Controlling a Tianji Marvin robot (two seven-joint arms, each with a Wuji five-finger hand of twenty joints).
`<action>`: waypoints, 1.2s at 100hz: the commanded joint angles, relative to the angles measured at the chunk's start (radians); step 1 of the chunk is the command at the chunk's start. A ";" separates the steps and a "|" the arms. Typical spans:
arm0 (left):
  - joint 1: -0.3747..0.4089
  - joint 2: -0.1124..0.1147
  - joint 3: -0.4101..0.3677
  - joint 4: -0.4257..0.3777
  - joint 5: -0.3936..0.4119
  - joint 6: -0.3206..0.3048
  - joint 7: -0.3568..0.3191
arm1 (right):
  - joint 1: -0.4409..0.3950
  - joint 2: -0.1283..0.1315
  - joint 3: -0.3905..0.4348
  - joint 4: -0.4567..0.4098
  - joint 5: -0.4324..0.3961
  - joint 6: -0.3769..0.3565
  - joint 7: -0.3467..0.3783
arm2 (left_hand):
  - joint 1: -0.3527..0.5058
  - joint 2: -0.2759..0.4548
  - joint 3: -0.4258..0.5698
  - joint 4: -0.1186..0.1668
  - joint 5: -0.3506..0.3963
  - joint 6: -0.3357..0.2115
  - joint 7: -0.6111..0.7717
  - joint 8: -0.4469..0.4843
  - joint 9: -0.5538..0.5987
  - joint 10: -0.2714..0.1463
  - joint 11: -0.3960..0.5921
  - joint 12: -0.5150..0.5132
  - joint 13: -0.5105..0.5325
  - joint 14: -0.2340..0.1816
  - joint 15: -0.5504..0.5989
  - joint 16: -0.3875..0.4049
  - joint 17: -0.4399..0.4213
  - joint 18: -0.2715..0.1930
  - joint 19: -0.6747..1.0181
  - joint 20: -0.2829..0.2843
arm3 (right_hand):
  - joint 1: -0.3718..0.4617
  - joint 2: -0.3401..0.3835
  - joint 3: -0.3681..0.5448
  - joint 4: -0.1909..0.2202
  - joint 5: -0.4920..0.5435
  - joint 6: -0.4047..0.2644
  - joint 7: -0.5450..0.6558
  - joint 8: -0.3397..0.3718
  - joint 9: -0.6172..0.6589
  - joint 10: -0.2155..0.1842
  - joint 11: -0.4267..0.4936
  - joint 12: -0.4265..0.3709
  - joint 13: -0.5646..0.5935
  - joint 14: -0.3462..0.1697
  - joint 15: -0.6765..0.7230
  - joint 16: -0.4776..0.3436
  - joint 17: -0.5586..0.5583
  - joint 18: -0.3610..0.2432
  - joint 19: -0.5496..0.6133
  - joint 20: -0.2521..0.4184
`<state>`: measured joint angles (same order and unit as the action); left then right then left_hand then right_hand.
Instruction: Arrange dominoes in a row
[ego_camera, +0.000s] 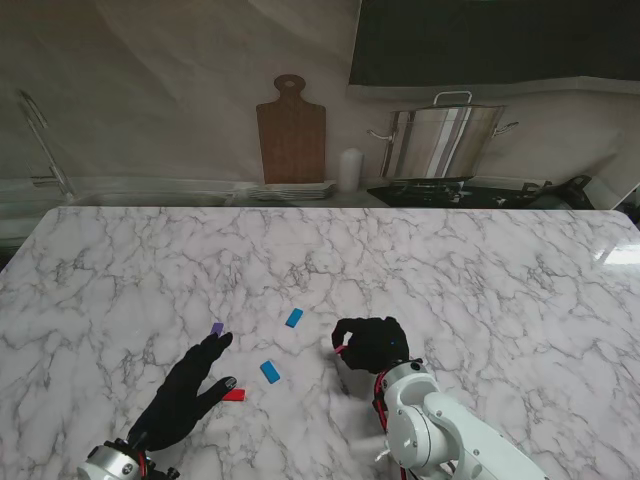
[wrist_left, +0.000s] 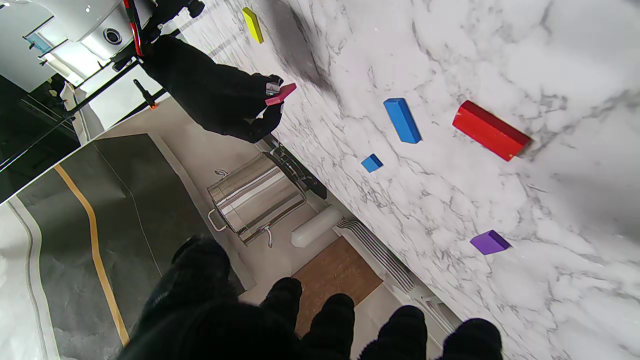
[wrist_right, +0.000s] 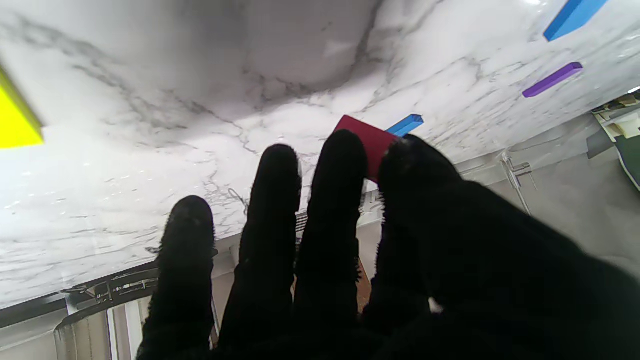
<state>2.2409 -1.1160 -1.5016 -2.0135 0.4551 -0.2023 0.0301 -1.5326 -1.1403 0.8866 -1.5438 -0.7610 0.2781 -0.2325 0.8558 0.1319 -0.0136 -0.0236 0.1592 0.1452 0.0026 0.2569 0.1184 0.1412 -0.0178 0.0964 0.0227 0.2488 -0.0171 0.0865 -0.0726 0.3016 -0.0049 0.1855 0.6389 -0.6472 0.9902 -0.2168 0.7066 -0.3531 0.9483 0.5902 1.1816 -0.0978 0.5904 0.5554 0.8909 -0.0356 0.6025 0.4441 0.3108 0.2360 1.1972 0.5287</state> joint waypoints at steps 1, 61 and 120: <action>0.006 0.000 0.002 -0.003 0.000 0.001 -0.015 | -0.008 -0.005 -0.001 -0.006 -0.001 -0.005 0.001 | 0.026 0.025 -0.010 0.021 -0.026 -0.009 -0.017 -0.018 -0.029 -0.021 -0.005 -0.008 -0.022 -0.027 -0.006 -0.014 0.001 -0.021 0.002 0.009 | -0.005 0.057 0.040 0.034 0.034 0.007 0.124 0.040 -0.145 0.012 0.123 0.156 -0.104 0.006 0.141 0.067 -0.046 0.006 0.018 0.040; 0.006 0.000 0.003 -0.003 -0.001 0.002 -0.015 | -0.022 -0.016 0.007 -0.019 0.057 -0.020 -0.010 | 0.027 0.025 -0.010 0.022 -0.027 0.004 -0.018 -0.023 -0.029 -0.020 -0.005 -0.002 -0.022 -0.028 -0.006 -0.014 0.002 -0.022 0.003 0.009 | -0.024 0.006 0.127 0.030 0.052 0.067 0.182 -0.008 0.083 0.049 -0.137 -0.201 0.096 0.009 -0.140 -0.094 0.050 0.030 -0.007 -0.006; 0.010 -0.001 -0.001 -0.003 0.002 -0.004 -0.009 | -0.148 -0.044 0.007 -0.104 0.152 0.006 -0.083 | 0.027 0.026 -0.010 0.022 -0.026 0.007 -0.017 -0.025 -0.028 -0.023 -0.004 0.005 -0.022 -0.028 -0.006 -0.014 0.001 -0.022 0.003 0.010 | -0.027 -0.022 0.038 0.008 0.095 0.026 0.140 -0.114 -0.209 0.030 0.110 0.114 -0.126 0.022 0.133 0.023 -0.027 -0.009 0.048 0.053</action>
<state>2.2437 -1.1163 -1.5044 -2.0137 0.4556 -0.2036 0.0324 -1.6560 -1.1757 0.9046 -1.6421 -0.6080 0.2736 -0.3078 0.8558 0.1319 -0.0136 -0.0236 0.1592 0.1510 0.0026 0.2454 0.1185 0.1412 -0.0178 0.0964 0.0227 0.2486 -0.0171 0.0863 -0.0726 0.3016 -0.0049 0.1855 0.6311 -0.6582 1.0389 -0.2158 0.7104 -0.3019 0.9959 0.4780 1.0327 -0.0547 0.6419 0.6355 0.8179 -0.0131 0.6920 0.4414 0.3089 0.2495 1.2185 0.5605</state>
